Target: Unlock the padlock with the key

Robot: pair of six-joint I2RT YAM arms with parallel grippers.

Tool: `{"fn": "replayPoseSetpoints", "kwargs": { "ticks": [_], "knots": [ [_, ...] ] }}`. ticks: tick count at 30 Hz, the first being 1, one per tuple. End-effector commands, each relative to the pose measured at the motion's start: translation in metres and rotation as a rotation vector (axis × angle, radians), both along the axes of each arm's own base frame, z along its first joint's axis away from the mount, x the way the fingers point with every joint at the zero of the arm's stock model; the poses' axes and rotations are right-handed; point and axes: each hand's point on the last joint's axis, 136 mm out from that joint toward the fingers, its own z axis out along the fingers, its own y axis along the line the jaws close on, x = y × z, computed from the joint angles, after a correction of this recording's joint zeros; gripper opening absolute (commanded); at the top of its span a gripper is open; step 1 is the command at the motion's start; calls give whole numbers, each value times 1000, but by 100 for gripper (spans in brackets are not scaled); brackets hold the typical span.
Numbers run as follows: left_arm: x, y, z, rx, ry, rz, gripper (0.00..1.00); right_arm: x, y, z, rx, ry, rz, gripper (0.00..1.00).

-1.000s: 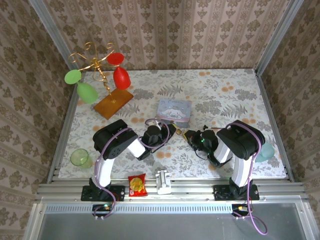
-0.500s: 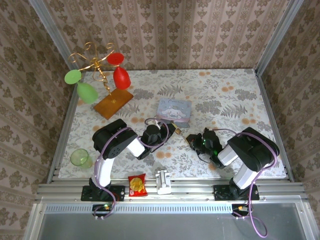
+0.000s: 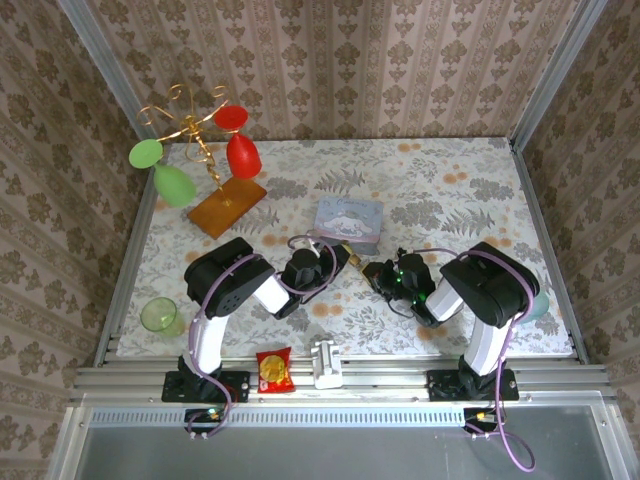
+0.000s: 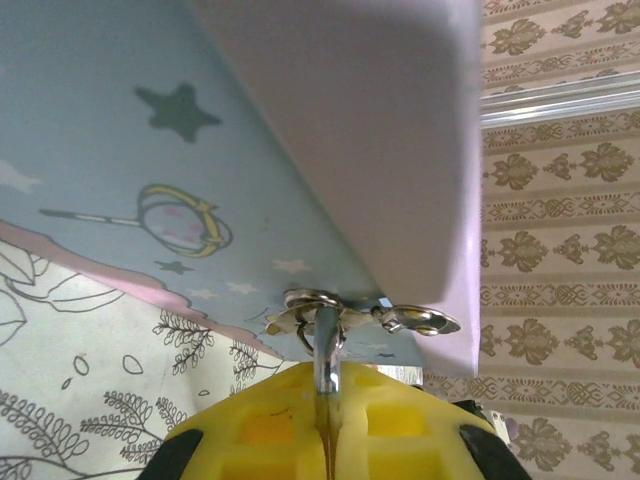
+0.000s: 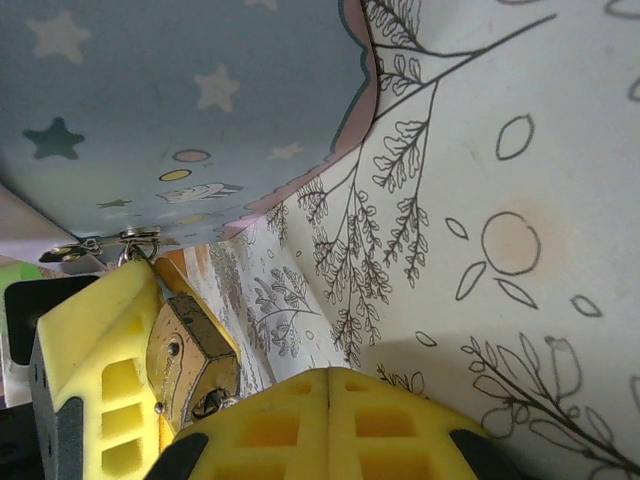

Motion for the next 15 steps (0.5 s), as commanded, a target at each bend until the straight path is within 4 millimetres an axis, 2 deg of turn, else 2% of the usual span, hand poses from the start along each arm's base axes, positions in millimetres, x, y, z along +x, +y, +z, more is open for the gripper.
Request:
{"fn": "replayPoseSetpoints", "kwargs": {
  "ticks": [1, 4, 9, 12, 15],
  "knots": [
    [-8, -14, 22, -66, -46, -59, 0, -6, -5, -7, -23, 7, -10, 0],
    [-2, -10, 22, -58, -59, -53, 0, -20, -18, -17, -87, 42, -4, 2],
    [4, -11, 34, -61, -103, -77, 0, -27, -34, -13, -127, 56, 45, 22],
    [4, -11, 30, -66, -85, -83, 0, -21, -26, 2, -141, 5, 146, 31],
    [1, -12, 30, -68, -79, -90, 0, -14, -5, 22, -131, -78, 307, 36]
  ]
}}
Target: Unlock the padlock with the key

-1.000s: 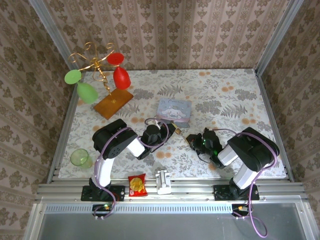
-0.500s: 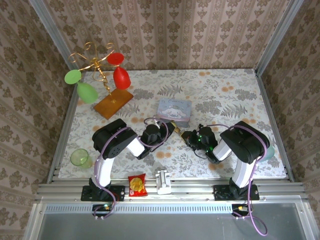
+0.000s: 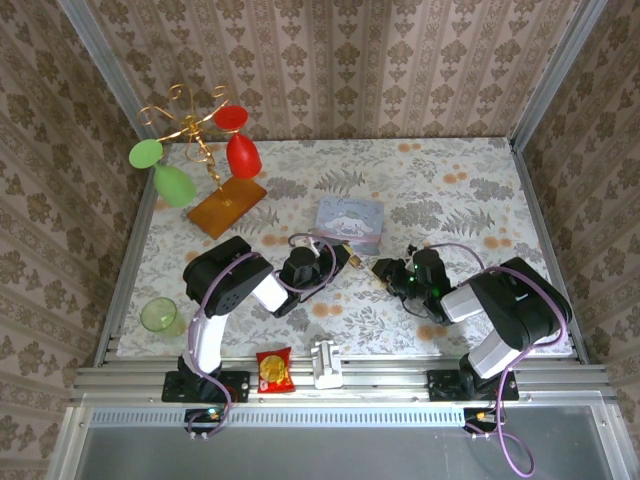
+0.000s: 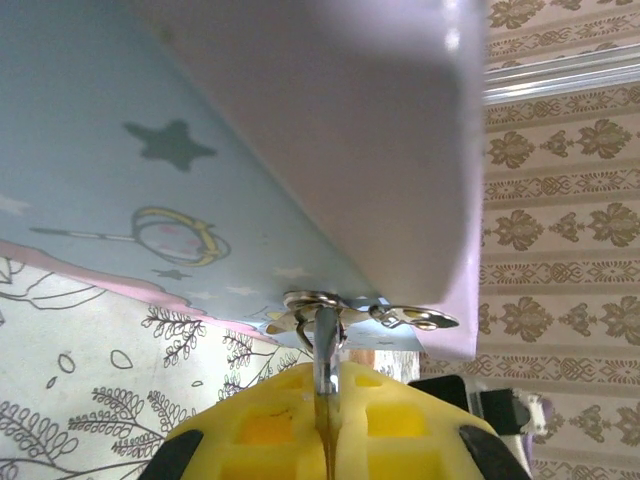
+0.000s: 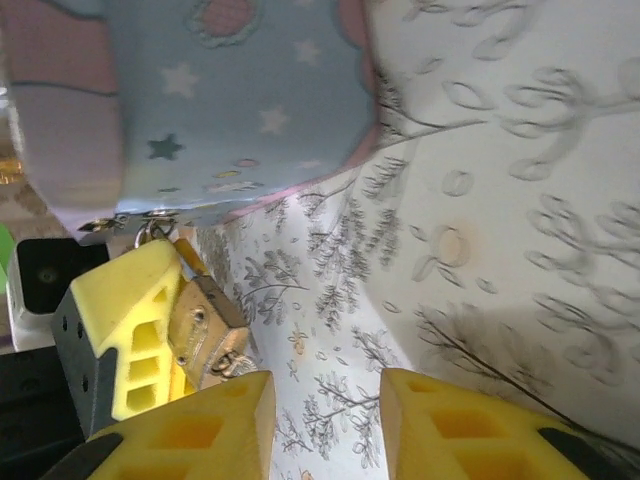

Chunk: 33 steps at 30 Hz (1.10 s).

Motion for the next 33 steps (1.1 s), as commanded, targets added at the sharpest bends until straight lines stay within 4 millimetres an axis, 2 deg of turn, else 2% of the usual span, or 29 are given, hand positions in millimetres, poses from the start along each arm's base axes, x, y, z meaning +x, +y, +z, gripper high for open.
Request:
{"fn": "replayPoseSetpoints", "kwargs": {
  "ticks": [1, 6, 9, 14, 21, 25, 33],
  "knots": [
    [2, -11, 30, -69, -77, -38, 0, -3, 23, 10, -22, -51, 219, 36],
    [0, -12, 39, -85, -87, -50, 0, 9, 26, 24, 74, -115, 223, 36],
    [1, -13, 40, -97, -75, -50, 0, 10, 28, 18, 82, -88, 222, 34],
    [2, -14, 44, -105, -80, -50, 0, 5, 25, 6, 73, -56, 213, 26],
    [1, -15, 46, -122, -64, -49, 0, 4, 29, 12, 143, -112, 219, 24],
    [1, -14, 48, -127, -65, -48, 0, 2, 26, 4, 134, -102, 208, 20],
    [2, -15, 48, -133, -59, -44, 0, -1, 24, 4, 135, -132, 204, 17]
  ]
}}
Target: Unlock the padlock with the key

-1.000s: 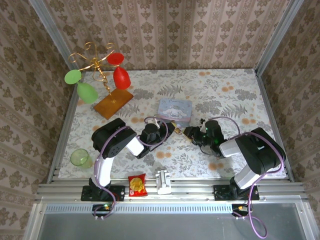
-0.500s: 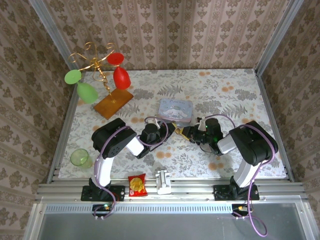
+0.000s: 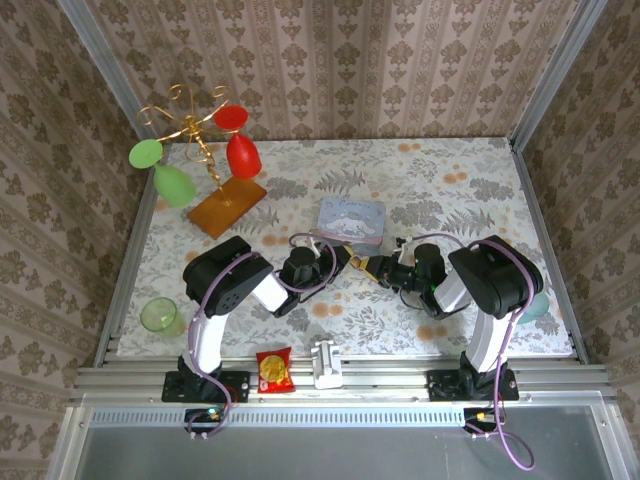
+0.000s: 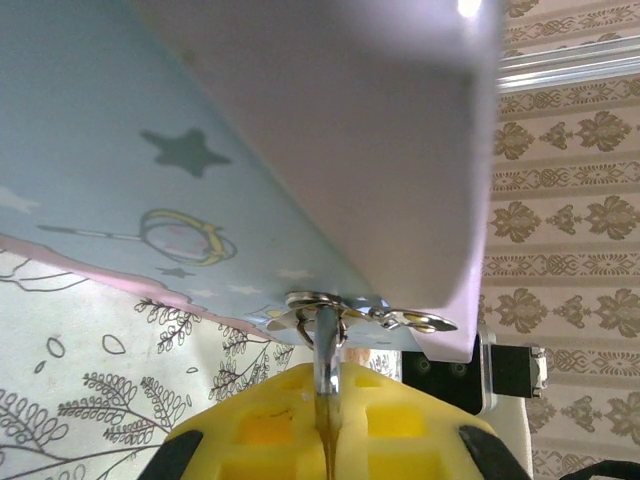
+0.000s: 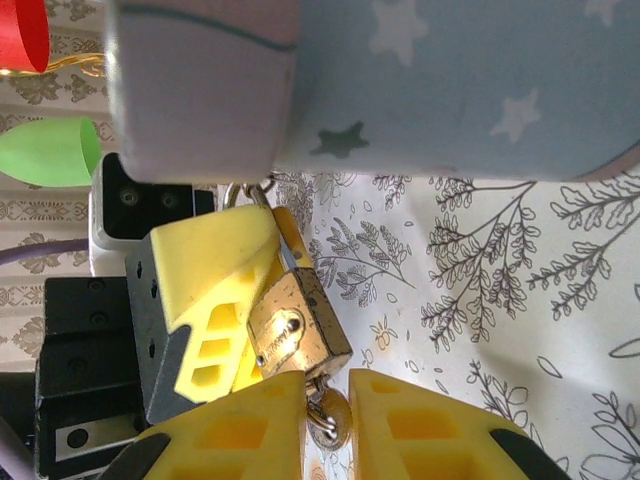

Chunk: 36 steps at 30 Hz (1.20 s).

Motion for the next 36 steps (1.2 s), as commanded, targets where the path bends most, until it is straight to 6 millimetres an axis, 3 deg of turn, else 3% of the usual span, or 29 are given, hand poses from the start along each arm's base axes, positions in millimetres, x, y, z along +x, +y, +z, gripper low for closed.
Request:
{"fn": "replayPoseSetpoints", "kwargs": {
  "ticks": [1, 12, 16, 18, 20, 22, 24, 29, 36],
  "knots": [
    [5, -12, 48, -120, -77, -21, 0, -6, 0, -5, 1, -1, 11, 17],
    [5, -12, 50, -124, -78, -22, 0, -7, -6, -2, -70, -38, 2, 17],
    [5, -10, 49, -119, -78, -18, 0, -11, -13, -8, -185, -32, 12, 8],
    [4, -10, 49, -118, -82, -19, 0, -17, -25, -18, -323, -3, -2, 8],
    [4, -11, 51, -118, -88, -22, 0, -22, -36, -19, -472, -24, -5, 20],
    [4, -11, 51, -120, -86, -23, 0, -24, -39, -3, -568, -91, 20, 34],
    [3, -11, 51, -121, -86, -25, 0, -24, -41, 8, -641, -144, 42, 39],
    [3, -12, 54, -125, -91, -28, 0, -20, -49, 16, -783, -208, 95, 41],
    [1, -15, 55, -130, -89, -33, 0, -27, -15, 23, -824, -325, 274, 40]
  ]
}}
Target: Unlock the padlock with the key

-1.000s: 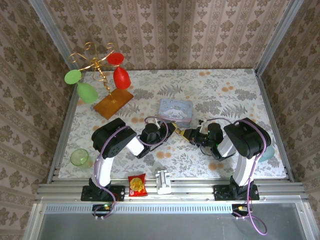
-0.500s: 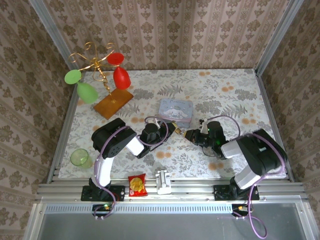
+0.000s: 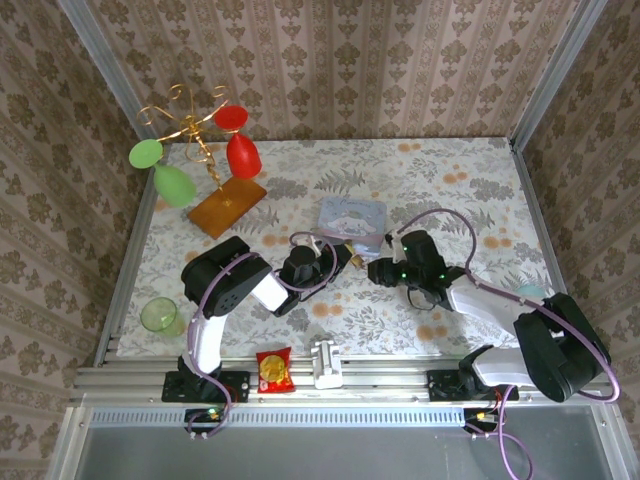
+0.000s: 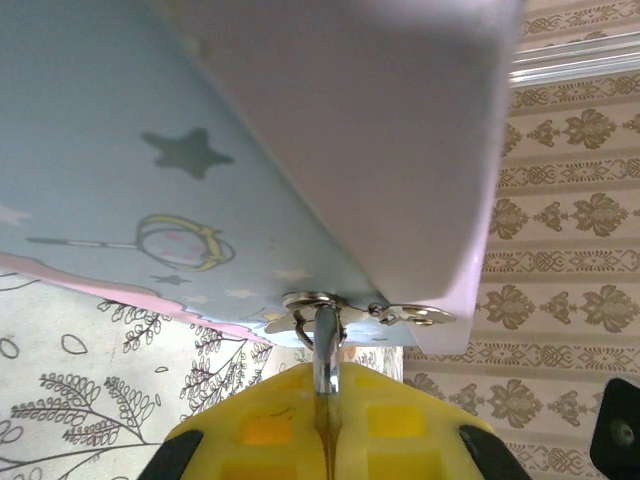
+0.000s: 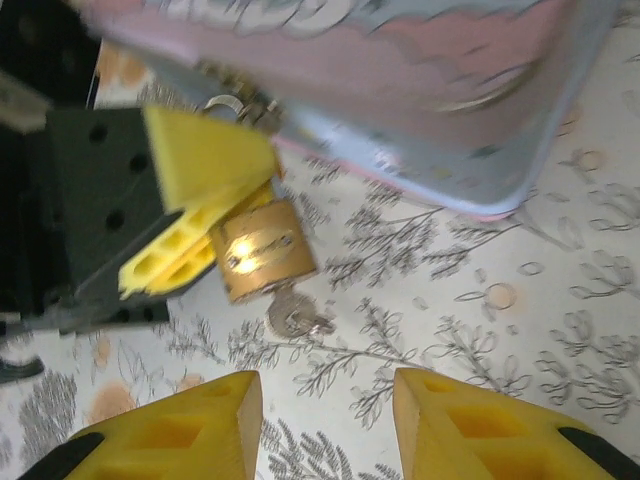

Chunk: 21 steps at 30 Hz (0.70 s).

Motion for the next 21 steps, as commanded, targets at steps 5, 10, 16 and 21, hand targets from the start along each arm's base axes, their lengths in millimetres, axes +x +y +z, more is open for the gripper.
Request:
{"fn": "replayPoseSetpoints", "kwargs": {
  "ticks": [5, 10, 16, 21],
  "knots": [
    [1, -15, 50, -124, -81, -28, 0, -3, 8, -12, -188, -37, 112, 40],
    [0, -16, 52, -131, -78, -32, 0, 8, 5, -18, -279, -57, 104, 40],
    [-3, -19, 51, -134, -72, -40, 0, 14, 15, -14, -315, -118, 123, 40],
    [-5, -20, 52, -139, -66, -45, 0, 19, 20, -9, -352, -185, 142, 38]
  ]
}}
